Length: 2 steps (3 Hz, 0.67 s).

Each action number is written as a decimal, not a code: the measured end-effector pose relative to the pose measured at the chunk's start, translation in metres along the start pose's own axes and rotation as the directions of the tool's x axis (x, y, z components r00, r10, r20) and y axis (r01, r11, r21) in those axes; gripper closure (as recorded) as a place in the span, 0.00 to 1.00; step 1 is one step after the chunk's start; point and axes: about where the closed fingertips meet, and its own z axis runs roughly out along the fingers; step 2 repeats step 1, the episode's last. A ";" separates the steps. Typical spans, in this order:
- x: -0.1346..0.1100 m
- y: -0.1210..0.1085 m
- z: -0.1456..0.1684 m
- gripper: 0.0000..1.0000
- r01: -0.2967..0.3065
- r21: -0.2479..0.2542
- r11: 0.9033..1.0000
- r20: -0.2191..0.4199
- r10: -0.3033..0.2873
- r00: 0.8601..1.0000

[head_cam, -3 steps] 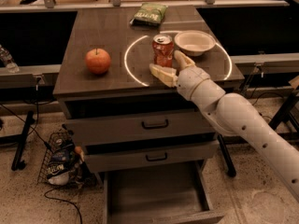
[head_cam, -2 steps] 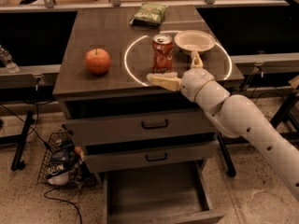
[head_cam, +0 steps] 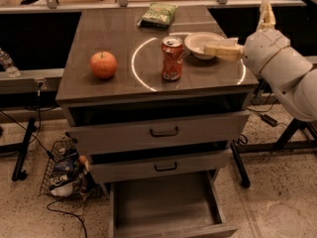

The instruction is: Pick coke can from bottom drawer and place on counter

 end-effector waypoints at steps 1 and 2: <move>0.001 0.002 0.001 0.00 -0.002 -0.003 1.000 -0.001 0.002 1.000; 0.001 0.002 0.001 0.00 -0.002 -0.003 1.000 -0.001 0.002 1.000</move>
Offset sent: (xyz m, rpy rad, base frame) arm 0.0000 0.0000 0.0000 0.0000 0.0000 0.0000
